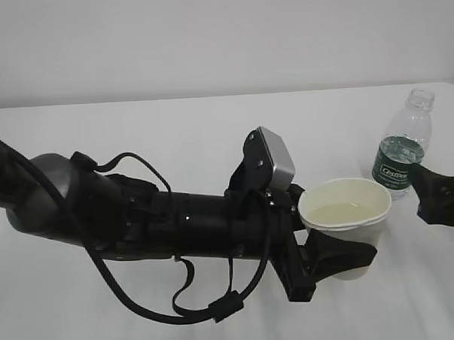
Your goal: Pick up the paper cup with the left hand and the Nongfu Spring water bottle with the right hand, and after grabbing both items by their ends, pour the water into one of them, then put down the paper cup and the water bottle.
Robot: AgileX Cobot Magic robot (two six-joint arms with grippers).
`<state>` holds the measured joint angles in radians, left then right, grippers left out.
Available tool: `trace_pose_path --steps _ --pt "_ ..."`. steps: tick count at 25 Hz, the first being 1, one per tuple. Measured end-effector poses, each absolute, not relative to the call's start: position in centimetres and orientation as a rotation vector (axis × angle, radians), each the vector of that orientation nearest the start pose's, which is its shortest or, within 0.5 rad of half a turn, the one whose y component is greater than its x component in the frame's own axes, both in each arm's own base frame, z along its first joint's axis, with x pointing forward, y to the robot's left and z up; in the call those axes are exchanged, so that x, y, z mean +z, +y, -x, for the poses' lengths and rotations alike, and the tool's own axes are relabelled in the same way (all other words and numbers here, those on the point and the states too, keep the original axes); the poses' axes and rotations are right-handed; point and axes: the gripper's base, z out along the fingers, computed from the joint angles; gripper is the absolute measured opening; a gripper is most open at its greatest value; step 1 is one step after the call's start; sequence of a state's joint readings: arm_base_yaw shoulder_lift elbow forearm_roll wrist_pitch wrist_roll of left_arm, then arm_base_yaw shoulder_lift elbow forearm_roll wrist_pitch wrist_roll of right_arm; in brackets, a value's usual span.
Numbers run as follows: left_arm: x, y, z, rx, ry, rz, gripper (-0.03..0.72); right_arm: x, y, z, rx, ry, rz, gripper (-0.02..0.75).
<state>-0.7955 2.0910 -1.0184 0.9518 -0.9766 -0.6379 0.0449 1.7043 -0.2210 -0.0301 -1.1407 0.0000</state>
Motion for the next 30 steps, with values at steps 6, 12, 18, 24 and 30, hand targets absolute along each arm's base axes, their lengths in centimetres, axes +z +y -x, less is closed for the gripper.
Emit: trace_pose_path --steps 6,12,18,24,30 --pt "13.7 -32.6 -24.0 -1.201 1.529 -1.135 0.429 13.9 1.2 -20.4 0.048 1.817 0.071 0.596" --pt "13.8 -32.6 -24.0 -1.182 1.485 -1.148 0.429 13.6 1.1 -19.9 0.048 1.834 0.072 0.594" --pt "14.6 -32.3 -24.2 -1.220 1.397 -1.126 0.429 13.6 1.1 -19.9 0.048 1.834 0.072 0.594" --pt "13.9 -30.1 -25.4 -1.213 1.430 -1.064 0.427 13.6 1.1 -19.9 0.048 1.834 0.072 0.594" --pt "12.2 -26.9 -26.3 -1.165 1.547 -0.992 0.424 13.6 1.1 -19.9 0.048 1.834 0.072 0.594"
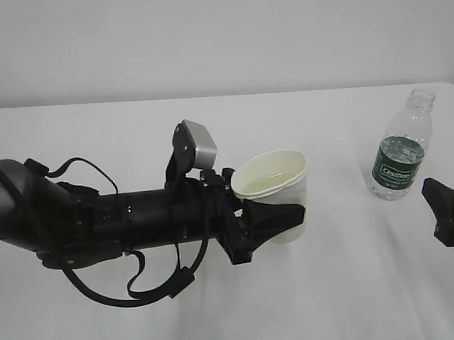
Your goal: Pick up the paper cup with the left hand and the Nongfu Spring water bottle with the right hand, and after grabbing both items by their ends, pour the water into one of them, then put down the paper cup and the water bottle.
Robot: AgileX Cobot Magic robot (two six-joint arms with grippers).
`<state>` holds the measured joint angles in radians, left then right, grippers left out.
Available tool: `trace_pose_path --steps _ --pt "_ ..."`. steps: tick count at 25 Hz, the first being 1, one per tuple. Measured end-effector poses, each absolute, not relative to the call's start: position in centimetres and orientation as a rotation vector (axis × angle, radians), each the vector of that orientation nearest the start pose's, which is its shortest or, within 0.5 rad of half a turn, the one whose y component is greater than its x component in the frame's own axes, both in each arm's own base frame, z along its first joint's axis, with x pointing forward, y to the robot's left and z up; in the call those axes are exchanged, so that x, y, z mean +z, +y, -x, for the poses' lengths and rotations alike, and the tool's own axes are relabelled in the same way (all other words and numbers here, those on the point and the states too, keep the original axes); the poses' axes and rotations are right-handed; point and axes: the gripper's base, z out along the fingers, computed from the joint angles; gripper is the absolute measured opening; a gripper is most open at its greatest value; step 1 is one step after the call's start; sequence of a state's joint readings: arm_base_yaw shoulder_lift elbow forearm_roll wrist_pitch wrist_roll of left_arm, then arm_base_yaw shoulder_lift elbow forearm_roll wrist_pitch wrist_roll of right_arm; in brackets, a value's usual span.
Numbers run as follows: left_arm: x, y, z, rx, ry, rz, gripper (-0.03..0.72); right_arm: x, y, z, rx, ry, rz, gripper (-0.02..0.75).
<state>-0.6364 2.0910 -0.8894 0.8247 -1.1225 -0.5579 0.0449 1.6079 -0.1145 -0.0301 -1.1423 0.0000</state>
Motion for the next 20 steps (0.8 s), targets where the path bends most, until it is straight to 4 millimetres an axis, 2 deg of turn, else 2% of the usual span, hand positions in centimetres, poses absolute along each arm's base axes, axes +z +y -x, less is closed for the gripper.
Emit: trace_pose_path --steps 6,13,20 --pt "11.6 -25.0 -26.9 -1.113 1.584 -0.964 0.424 13.6 1.1 -19.9 0.043 1.833 0.078 0.593" --pt "12.3 -24.0 -26.2 -1.047 1.546 -1.001 0.424 13.6 1.1 -19.9 0.038 1.833 0.084 0.593" --pt "11.9 -23.0 -25.9 -0.994 1.591 -0.918 0.424 13.6 1.1 -19.9 0.037 1.833 0.086 0.593"
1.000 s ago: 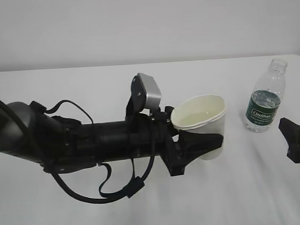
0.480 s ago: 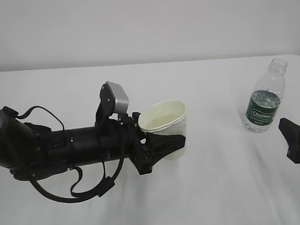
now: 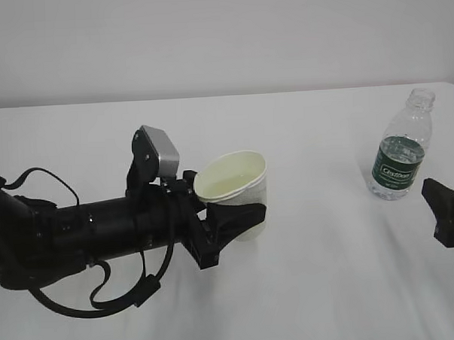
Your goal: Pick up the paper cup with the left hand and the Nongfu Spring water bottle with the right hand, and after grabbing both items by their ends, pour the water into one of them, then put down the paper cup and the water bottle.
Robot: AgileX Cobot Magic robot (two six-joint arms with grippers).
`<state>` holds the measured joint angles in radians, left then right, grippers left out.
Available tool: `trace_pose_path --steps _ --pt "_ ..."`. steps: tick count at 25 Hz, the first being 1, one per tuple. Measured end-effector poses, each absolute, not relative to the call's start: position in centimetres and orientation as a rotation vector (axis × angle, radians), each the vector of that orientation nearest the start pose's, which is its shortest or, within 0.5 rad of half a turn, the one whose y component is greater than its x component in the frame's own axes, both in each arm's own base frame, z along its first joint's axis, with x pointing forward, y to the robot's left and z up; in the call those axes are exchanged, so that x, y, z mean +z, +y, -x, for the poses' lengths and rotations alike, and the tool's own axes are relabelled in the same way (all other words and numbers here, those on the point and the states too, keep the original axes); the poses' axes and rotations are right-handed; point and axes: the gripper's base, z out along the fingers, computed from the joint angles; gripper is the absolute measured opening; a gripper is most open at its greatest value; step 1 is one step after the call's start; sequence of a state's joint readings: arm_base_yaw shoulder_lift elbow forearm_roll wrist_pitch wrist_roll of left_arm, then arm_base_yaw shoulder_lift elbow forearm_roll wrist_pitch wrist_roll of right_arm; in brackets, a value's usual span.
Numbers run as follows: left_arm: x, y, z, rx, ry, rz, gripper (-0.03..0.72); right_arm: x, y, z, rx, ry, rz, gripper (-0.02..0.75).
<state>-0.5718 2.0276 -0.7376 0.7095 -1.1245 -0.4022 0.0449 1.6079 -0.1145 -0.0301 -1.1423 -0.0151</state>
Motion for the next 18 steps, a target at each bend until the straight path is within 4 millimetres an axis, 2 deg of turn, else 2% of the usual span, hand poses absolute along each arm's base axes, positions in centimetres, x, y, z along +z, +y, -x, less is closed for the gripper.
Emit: trace_pose_path --steps 8,18 --pt "11.8 -20.7 -25.5 -0.806 1.645 -0.760 0.423 13.6 1.1 -19.9 0.037 1.833 0.086 0.593" --pt "12.3 -18.3 -26.5 -0.546 1.676 -0.550 0.422 13.6 1.1 -19.9 0.037 1.833 0.086 0.593"
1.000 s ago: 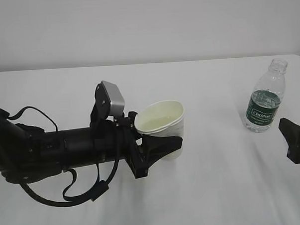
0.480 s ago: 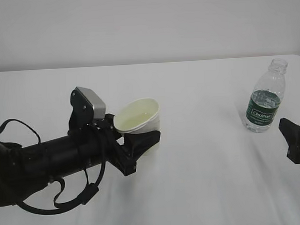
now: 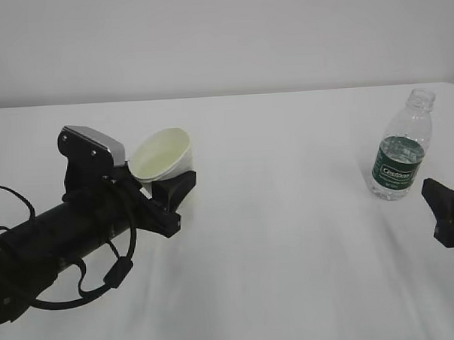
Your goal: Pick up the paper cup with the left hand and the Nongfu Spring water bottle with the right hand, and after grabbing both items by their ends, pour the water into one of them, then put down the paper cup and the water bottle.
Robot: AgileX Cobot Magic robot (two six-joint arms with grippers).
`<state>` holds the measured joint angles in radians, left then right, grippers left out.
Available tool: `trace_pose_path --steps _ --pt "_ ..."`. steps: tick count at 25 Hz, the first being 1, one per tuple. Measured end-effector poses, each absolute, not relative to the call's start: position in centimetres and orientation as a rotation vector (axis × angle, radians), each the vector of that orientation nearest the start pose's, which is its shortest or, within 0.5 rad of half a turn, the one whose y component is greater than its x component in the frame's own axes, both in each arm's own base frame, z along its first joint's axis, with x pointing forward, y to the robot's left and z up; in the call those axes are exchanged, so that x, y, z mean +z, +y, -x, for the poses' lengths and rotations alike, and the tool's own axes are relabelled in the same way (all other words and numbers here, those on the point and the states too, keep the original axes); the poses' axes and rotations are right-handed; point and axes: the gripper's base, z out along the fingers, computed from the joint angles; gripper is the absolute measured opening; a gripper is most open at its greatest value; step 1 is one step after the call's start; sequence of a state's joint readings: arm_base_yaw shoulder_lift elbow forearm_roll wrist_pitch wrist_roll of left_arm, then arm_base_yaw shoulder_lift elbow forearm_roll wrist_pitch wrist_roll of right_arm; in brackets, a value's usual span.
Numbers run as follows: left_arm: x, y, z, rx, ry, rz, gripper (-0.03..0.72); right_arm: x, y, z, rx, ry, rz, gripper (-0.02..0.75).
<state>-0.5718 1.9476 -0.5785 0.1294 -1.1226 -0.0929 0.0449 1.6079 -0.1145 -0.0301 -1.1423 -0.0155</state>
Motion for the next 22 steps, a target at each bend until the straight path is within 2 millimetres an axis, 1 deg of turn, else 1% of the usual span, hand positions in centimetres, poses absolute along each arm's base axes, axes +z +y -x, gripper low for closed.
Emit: trace_pose_path --steps 10,17,22 --pt "12.2 -16.2 -27.8 -0.341 1.717 -0.318 0.421 13.6 1.1 -19.9 0.037 1.833 0.086 0.593" --pt "12.1 -14.8 -28.3 -0.262 1.745 -0.148 0.421 13.6 1.1 -19.9 0.036 1.833 0.088 0.593" --pt "11.9 -13.2 -29.0 -0.213 1.753 -0.098 0.421 13.6 1.1 -19.9 0.036 1.833 0.088 0.593"
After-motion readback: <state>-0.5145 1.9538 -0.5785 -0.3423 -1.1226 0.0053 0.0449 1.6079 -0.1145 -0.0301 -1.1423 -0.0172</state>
